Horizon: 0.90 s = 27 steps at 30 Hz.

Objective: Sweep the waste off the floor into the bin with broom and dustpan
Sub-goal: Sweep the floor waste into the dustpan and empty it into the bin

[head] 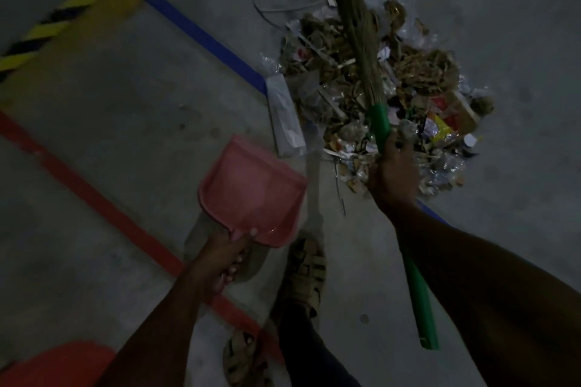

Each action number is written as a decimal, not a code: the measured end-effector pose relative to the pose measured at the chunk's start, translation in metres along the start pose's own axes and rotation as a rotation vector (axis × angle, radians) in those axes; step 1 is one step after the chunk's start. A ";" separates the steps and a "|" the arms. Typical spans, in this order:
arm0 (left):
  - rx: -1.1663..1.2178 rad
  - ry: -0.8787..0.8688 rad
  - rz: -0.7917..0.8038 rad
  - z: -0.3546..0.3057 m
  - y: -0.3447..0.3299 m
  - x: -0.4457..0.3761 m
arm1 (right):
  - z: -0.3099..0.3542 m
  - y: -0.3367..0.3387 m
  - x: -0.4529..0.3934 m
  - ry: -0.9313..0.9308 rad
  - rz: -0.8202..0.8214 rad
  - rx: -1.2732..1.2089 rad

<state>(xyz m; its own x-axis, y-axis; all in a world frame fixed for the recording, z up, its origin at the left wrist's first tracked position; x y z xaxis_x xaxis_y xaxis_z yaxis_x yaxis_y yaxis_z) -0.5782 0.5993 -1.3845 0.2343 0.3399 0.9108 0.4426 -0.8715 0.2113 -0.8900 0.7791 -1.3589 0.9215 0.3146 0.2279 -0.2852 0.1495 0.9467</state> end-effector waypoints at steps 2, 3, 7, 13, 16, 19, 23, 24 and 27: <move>-0.009 0.015 -0.013 -0.007 -0.003 -0.028 | -0.012 -0.013 -0.021 -0.013 -0.012 0.014; -0.015 0.022 -0.021 -0.011 -0.002 -0.041 | -0.018 -0.019 -0.030 -0.020 -0.016 0.021; -0.052 0.076 0.050 -0.033 -0.005 -0.098 | -0.037 -0.046 -0.070 -0.040 -0.030 0.040; -0.185 0.151 0.182 -0.050 -0.015 -0.155 | -0.045 -0.094 -0.095 -0.024 -0.020 0.074; -0.212 0.160 0.247 -0.058 -0.021 -0.179 | -0.044 -0.120 -0.108 -0.034 -0.038 0.048; -0.224 0.135 0.281 -0.067 -0.018 -0.201 | -0.040 -0.138 -0.122 -0.046 -0.051 0.032; -0.321 0.047 0.256 -0.092 -0.014 -0.227 | -0.039 -0.150 -0.140 -0.059 -0.091 0.035; -0.345 0.019 0.258 -0.100 -0.016 -0.232 | -0.040 -0.154 -0.145 -0.056 -0.102 0.032; -0.375 -0.054 0.272 -0.124 -0.024 -0.249 | -0.047 -0.163 -0.152 -0.029 -0.123 0.025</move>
<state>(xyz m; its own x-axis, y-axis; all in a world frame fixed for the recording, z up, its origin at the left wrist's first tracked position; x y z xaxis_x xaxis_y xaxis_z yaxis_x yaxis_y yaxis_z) -0.7542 0.4918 -1.5725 0.3477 0.0904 0.9332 0.0179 -0.9958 0.0898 -0.9958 0.7506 -1.5582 0.9565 0.2676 0.1158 -0.1632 0.1621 0.9732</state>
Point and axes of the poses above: each hand's wrist, its own x-axis away from the middle knuckle, its own y-axis out of the back of the hand, z = x × y, the point moved 5 cm from there along -x, towards the middle knuckle, and after that the axes turned 7 degrees about -x, right-handed, at the moved point
